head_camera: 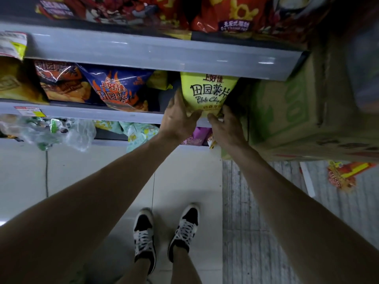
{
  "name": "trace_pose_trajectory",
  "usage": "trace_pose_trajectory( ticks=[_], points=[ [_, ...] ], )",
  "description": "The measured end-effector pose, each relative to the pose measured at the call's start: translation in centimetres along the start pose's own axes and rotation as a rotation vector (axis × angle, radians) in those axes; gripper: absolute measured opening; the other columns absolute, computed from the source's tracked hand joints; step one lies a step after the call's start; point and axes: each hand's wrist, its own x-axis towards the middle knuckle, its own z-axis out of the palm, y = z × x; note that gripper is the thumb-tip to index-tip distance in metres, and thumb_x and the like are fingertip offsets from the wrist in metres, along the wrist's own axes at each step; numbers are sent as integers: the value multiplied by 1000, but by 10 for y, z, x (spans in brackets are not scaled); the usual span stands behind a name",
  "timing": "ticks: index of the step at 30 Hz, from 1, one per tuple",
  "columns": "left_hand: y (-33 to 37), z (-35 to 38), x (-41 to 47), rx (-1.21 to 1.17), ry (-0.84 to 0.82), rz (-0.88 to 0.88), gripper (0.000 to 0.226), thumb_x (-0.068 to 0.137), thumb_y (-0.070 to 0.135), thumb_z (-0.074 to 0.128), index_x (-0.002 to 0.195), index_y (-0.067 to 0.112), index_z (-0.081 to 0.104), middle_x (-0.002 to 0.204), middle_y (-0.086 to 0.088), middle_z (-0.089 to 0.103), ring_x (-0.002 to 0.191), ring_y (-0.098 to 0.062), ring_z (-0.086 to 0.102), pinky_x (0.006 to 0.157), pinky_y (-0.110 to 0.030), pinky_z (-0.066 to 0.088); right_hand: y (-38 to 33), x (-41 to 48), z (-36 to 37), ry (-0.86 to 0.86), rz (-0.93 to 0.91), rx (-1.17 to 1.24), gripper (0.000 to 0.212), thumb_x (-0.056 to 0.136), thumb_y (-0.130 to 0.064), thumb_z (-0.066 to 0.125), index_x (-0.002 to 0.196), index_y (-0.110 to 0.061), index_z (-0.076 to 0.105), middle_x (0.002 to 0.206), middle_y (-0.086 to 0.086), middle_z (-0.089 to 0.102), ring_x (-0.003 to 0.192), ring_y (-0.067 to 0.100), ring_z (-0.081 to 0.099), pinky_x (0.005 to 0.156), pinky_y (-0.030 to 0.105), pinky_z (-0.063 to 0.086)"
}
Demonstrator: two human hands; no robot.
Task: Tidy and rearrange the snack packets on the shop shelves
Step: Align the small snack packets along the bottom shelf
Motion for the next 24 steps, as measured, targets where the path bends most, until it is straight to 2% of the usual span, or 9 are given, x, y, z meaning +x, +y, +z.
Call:
trace_pose_trajectory(
  ticks=[3, 6, 9, 11, 13, 16, 21, 24],
  points=[
    [5, -12, -24, 71, -64, -29, 81, 90, 17, 74, 159, 10, 32, 146, -19, 52, 131, -40, 52, 98, -43, 47, -5, -16, -7, -10, 46, -71, 57, 102, -34, 59, 155, -23, 42, 150, 6, 54, 128, 28, 55, 96, 29, 41],
    [14, -30, -56, 205, -200, -108, 80, 93, 17, 70, 160, 8, 27, 150, -21, 47, 133, -43, 50, 99, -46, 46, -11, -39, -18, -67, 101, -154, 51, 100, -38, 59, 148, -23, 49, 137, 11, 63, 121, 33, 60, 91, 31, 43],
    [23, -53, -86, 326, -335, -113, 61, 93, 23, 68, 148, 8, 45, 137, -21, 57, 126, -42, 56, 97, -47, 52, -28, -76, -33, -114, 102, -205, 35, 100, -40, 57, 128, -21, 62, 121, 9, 69, 110, 34, 63, 87, 34, 46],
    [34, -73, -104, 404, -374, -73, 48, 91, 29, 66, 135, 11, 57, 127, -17, 63, 119, -40, 61, 91, -48, 56, -44, -105, -45, -99, 55, -262, 29, 98, -44, 53, 113, -21, 64, 107, 8, 71, 100, 35, 65, 83, 37, 51],
    [53, -94, -121, 464, -383, -42, 45, 92, 32, 65, 133, 15, 60, 125, -13, 65, 116, -37, 62, 88, -45, 57, -64, -135, -57, -91, 8, -337, 29, 95, -45, 50, 108, -22, 62, 99, 7, 71, 94, 36, 65, 81, 43, 55],
    [87, -131, -146, 503, -347, 17, 47, 94, 33, 64, 138, 16, 59, 128, -11, 65, 120, -36, 63, 88, -43, 55, -94, -176, -74, -81, -79, -468, 24, 97, -38, 57, 109, -17, 60, 103, 8, 70, 99, 33, 63, 82, 42, 53],
    [138, -210, -181, 459, -231, 120, 52, 94, 32, 66, 143, 18, 59, 132, -12, 65, 123, -38, 60, 93, -50, 56, -153, -239, -103, 0, -179, -576, 23, 97, -36, 56, 111, -18, 61, 105, 4, 69, 105, 29, 62, 85, 41, 54],
    [158, -253, -201, 463, -173, 132, 46, 91, 36, 68, 134, 23, 62, 124, -9, 68, 116, -37, 64, 89, -49, 57, -183, -273, -118, 95, -222, -573, 42, 95, -39, 51, 126, -15, 66, 114, 8, 71, 111, 30, 63, 89, 41, 54]
  ],
)
